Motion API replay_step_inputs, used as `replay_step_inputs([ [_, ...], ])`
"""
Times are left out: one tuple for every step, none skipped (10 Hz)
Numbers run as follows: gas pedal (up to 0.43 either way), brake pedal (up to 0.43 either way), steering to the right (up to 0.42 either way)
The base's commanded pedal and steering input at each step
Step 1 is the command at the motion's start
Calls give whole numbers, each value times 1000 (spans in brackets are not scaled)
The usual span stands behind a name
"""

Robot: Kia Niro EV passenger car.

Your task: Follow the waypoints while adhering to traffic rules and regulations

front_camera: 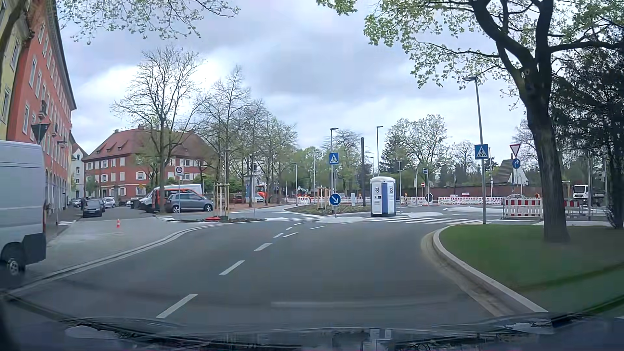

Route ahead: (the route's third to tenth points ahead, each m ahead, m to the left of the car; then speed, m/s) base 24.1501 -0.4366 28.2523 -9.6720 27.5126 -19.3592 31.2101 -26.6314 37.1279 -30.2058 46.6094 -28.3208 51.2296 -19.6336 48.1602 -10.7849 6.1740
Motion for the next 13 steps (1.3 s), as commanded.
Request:
replay_step_inputs([
  [0,0,31],
  [0,0,26],
  [0,0,24],
  [0,0,24],
  [0,0,28],
  [0,0,30],
  [0,0,34],
  [0,0,41],
  [0,6,51],
  [0,24,61],
  [0,43,69],
  [0,61,80],
  [0,67,92],
])
